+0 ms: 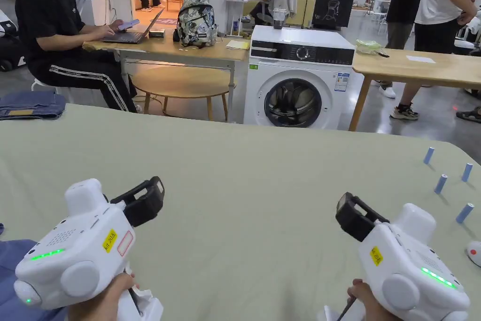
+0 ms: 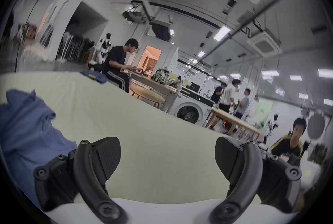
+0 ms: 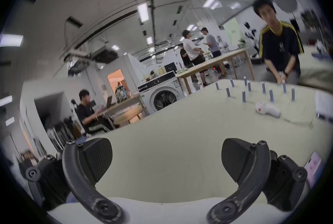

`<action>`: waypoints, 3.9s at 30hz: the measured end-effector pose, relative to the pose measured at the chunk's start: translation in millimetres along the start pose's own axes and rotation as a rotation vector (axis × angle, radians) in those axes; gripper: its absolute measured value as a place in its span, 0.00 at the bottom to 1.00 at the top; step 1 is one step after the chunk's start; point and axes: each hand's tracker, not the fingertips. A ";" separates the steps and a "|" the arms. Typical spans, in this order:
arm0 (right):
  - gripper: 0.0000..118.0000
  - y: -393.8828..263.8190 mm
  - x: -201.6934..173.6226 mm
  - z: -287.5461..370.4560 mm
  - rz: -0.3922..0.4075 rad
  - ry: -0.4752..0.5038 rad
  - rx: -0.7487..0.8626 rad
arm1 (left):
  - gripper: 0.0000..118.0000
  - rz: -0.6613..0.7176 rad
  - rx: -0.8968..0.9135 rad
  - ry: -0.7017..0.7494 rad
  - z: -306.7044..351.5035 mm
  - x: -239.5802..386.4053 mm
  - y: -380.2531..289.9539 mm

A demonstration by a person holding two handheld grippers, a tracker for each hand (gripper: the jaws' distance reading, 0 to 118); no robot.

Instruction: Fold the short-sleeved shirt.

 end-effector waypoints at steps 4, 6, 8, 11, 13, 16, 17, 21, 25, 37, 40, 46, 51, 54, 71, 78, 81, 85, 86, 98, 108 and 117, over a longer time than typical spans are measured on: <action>1.00 3.1 -7.8 -3.9 0.069 0.015 0.010 | 0.91 0.039 0.003 -0.005 -0.5 6.9 4.9; 1.00 1.7 -21.2 -5.1 0.274 0.050 0.003 | 0.91 -0.146 0.007 0.017 -2.3 23.6 5.7; 1.00 -3.3 -40.3 -0.2 0.593 0.070 0.042 | 0.91 -0.481 -0.013 0.122 -4.2 48.2 1.0; 1.00 -22.4 -61.7 4.8 1.141 0.016 0.165 | 0.89 -0.974 0.039 0.214 -5.4 73.3 -16.9; 1.00 -36.0 -64.6 5.6 1.453 -0.005 0.251 | 0.89 -1.209 0.083 0.234 -8.0 79.7 -28.7; 1.00 -45.0 -63.7 11.4 1.767 -0.012 0.333 | 0.88 -1.506 0.108 0.233 3.0 88.2 -38.4; 1.00 -47.8 -63.1 12.3 1.835 -0.021 0.354 | 0.88 -1.583 0.117 0.239 4.3 88.2 -42.7; 1.00 -49.9 -59.7 10.6 1.855 -0.020 0.355 | 0.88 -1.629 0.116 0.232 13.1 90.0 -42.7; 1.00 -40.0 -63.7 11.0 1.461 -0.021 0.205 | 0.88 -1.212 0.027 0.193 9.4 84.1 -22.9; 1.00 -11.4 -38.2 13.1 0.352 -0.026 -0.013 | 0.84 -0.289 0.018 0.097 -0.9 35.1 1.6; 1.00 -14.1 -34.9 8.2 0.392 -0.030 -0.002 | 0.84 -0.349 0.045 0.069 3.5 41.1 1.2; 1.00 -15.8 -39.9 7.2 0.503 -0.023 0.034 | 0.84 -0.492 0.047 0.056 6.5 50.6 1.0; 1.00 -21.7 -43.0 10.8 0.475 -0.030 0.025 | 0.84 -0.502 0.068 0.066 11.1 55.7 0.0; 1.00 -24.0 -41.6 9.0 0.485 -0.031 0.024 | 0.84 -0.509 0.075 0.075 14.3 58.2 1.7; 0.00 -27.2 -48.6 18.7 0.465 -0.021 0.040 | 0.00 -0.489 0.074 0.103 18.2 52.6 -2.4; 0.00 -27.1 -51.0 18.3 0.485 -0.038 0.028 | 0.00 -0.486 -0.017 0.123 5.7 49.0 -6.7; 0.00 -26.1 -52.3 18.0 0.472 -0.029 0.014 | 0.00 -0.477 -0.035 0.127 6.9 44.7 -4.3; 0.00 -28.8 -62.4 17.2 0.477 -0.009 -0.006 | 0.00 -0.491 -0.093 0.136 13.9 23.9 6.0; 0.00 -30.6 -66.9 17.2 0.488 -0.001 -0.004 | 0.00 -0.497 -0.099 0.146 16.7 17.1 9.2; 0.00 -64.6 -128.2 13.4 0.566 0.154 -0.053 | 0.00 -0.492 -0.343 0.333 49.6 -99.9 67.3; 0.00 -102.9 -151.9 4.0 0.590 0.221 -0.145 | 0.00 -0.286 -0.680 0.449 53.0 -219.6 93.0; 0.00 -116.9 -154.6 -1.5 0.605 0.222 -0.211 | 0.32 -0.217 -0.810 0.445 41.8 -275.8 81.8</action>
